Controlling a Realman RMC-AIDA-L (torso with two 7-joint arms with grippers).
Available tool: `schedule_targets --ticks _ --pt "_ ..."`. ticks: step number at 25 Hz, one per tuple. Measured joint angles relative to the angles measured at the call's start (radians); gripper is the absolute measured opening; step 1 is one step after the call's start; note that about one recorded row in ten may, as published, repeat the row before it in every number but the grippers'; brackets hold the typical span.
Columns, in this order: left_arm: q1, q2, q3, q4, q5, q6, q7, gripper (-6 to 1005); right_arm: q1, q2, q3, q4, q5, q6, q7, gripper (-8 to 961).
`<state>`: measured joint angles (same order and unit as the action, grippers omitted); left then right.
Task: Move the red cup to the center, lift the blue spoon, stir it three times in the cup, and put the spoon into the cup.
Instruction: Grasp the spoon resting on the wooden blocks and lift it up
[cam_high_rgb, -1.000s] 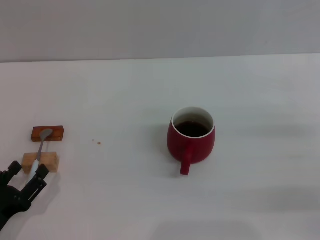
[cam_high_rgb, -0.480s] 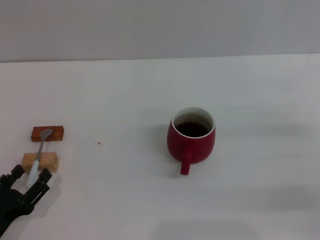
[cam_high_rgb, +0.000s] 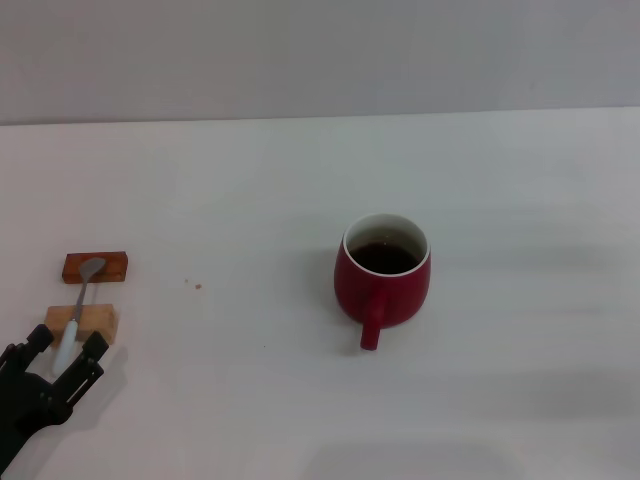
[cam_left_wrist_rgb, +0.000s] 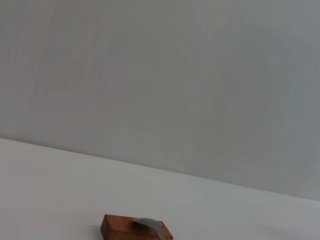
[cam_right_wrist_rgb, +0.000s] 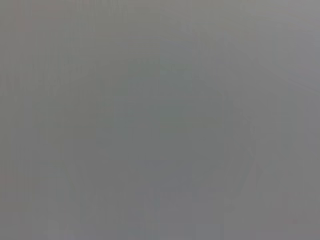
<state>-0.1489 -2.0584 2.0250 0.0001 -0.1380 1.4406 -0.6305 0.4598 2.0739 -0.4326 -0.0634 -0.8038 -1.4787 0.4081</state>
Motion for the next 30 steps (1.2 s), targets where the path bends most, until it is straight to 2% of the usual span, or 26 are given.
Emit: schedule_targets --ticks 30 --pt "-0.001 -0.002 0.000 0.003 0.000 -0.045 0.000 809 0.012 0.000 0.000 -0.006 0.000 0.023 0.000 468"
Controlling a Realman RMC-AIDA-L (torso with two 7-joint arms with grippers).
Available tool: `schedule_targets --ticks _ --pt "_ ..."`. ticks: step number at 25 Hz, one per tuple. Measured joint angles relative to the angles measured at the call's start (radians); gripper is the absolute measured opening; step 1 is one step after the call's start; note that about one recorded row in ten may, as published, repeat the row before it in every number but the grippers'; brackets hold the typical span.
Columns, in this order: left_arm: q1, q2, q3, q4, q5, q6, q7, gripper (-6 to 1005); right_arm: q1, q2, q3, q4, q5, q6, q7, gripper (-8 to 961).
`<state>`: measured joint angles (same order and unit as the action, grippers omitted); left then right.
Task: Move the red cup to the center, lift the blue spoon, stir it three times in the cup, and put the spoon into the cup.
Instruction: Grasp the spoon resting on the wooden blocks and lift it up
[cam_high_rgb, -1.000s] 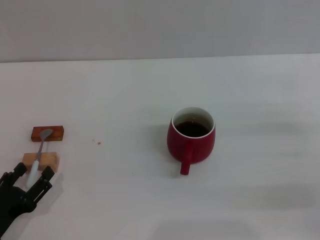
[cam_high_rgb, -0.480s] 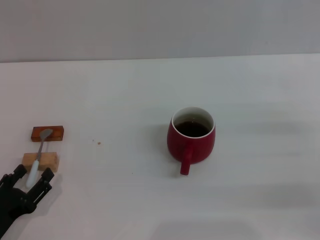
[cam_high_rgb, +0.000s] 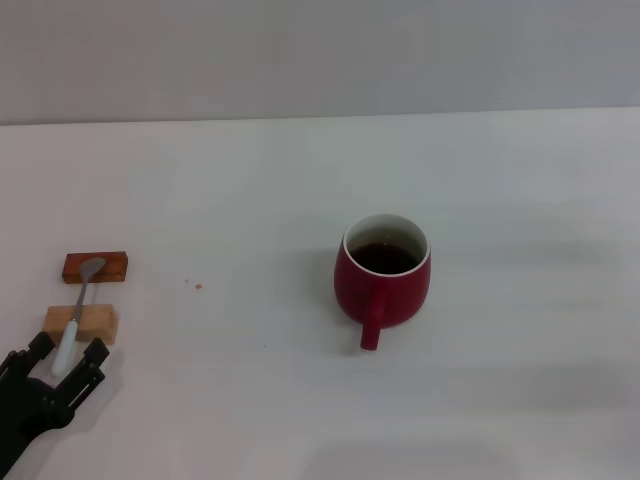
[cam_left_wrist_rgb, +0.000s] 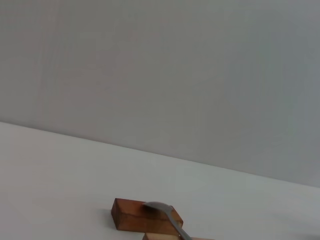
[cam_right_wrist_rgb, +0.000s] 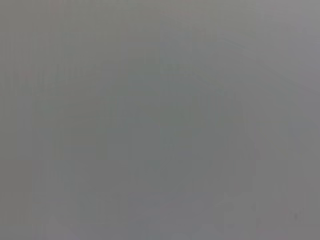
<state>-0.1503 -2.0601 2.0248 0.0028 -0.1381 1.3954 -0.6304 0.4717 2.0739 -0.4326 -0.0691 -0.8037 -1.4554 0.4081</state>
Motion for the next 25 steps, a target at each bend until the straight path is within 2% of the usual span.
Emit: schedule_targets --ticks 12,18,22,25 --pt "-0.002 0.000 0.000 0.003 0.000 -0.004 0.000 809 0.002 0.000 0.000 0.000 0.000 0.004 0.000 467" --pt "-0.002 0.000 -0.002 0.002 0.000 -0.025 0.000 640 0.002 0.000 0.000 0.000 0.000 0.004 0.000 467" --pt "-0.002 0.000 0.000 0.007 0.000 -0.028 0.000 574 0.004 0.000 0.000 0.000 0.000 0.004 0.000 468" --pt "-0.002 0.000 0.000 0.008 0.000 -0.026 0.000 574 0.004 0.000 0.000 0.000 0.000 0.004 0.000 468"
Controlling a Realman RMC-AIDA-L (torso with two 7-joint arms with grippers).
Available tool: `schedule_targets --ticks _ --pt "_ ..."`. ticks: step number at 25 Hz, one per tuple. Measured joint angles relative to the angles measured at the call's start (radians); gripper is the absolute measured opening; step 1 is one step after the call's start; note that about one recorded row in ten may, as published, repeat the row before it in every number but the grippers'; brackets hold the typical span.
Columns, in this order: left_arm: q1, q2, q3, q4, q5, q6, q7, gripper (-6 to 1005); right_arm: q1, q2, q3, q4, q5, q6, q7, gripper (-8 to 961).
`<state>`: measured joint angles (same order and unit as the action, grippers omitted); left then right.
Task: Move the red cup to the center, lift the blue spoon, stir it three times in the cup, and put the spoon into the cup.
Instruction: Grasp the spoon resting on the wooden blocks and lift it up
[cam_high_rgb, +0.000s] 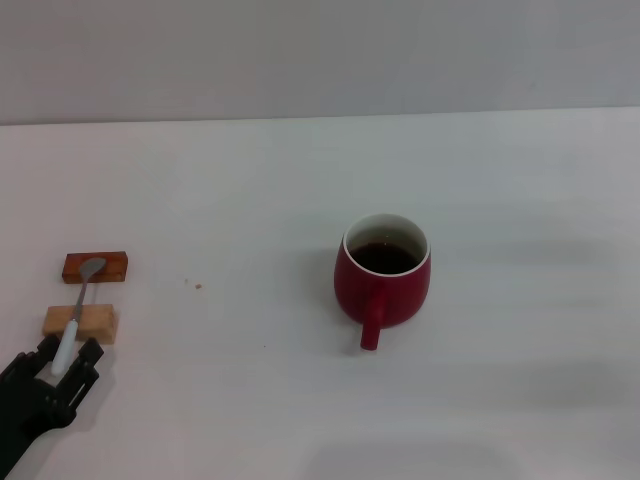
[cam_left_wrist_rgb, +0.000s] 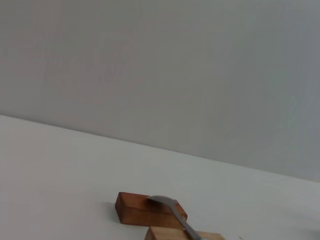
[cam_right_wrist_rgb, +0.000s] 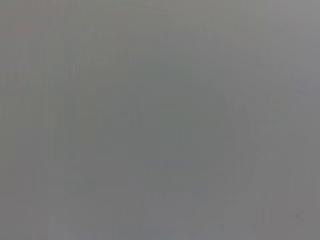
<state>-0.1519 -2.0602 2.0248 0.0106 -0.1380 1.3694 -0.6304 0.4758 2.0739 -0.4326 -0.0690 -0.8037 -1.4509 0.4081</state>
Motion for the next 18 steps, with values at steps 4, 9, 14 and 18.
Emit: schedule_targets --ticks 4,9,14,18 --pt "0.000 0.000 -0.003 0.001 0.000 0.002 0.000 575 0.000 0.000 0.000 0.000 0.000 0.000 0.000 468" --pt "-0.001 0.000 -0.007 0.002 0.000 -0.002 0.000 574 0.003 0.000 0.000 -0.002 0.000 0.000 0.000 467" --pt "-0.001 0.000 -0.008 0.001 -0.002 -0.003 0.000 570 0.009 -0.001 0.000 -0.002 -0.001 0.006 0.000 467" --pt "0.001 -0.001 -0.008 0.000 -0.004 -0.003 0.000 553 0.012 -0.001 0.000 -0.002 -0.003 0.009 0.000 467"
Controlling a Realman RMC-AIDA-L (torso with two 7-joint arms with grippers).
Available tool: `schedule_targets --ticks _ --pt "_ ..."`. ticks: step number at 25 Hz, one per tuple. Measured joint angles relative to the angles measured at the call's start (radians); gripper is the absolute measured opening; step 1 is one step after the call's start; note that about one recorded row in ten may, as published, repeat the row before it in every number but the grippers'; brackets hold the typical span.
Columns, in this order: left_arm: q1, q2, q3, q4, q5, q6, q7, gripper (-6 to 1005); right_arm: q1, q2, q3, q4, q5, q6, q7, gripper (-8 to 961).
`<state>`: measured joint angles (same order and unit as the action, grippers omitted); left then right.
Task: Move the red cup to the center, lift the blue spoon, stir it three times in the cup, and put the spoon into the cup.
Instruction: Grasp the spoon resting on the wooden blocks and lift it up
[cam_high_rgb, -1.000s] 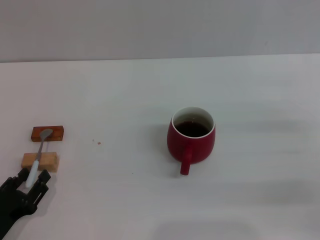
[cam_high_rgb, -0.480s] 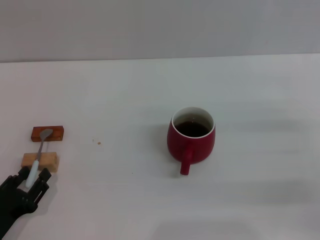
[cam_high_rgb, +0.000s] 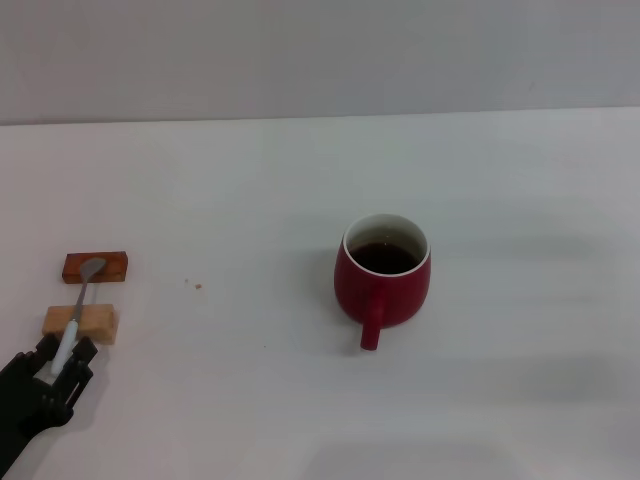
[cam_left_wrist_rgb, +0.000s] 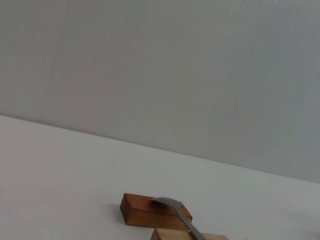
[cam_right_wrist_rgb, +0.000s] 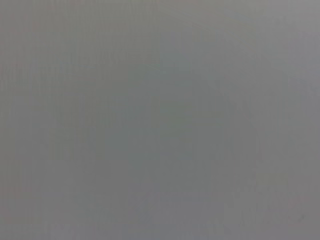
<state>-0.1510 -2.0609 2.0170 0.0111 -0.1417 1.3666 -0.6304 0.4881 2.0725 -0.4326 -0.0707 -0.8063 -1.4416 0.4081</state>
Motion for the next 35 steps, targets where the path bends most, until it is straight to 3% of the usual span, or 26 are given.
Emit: schedule_targets --ticks 4,35 --pt "-0.001 -0.001 -0.001 -0.003 -0.003 -0.001 0.000 492 0.001 0.000 0.000 0.000 -0.002 0.005 0.000 467" --pt "0.002 -0.005 -0.020 -0.004 -0.006 -0.001 0.001 415 0.004 0.001 -0.001 -0.003 -0.002 0.028 0.000 468"
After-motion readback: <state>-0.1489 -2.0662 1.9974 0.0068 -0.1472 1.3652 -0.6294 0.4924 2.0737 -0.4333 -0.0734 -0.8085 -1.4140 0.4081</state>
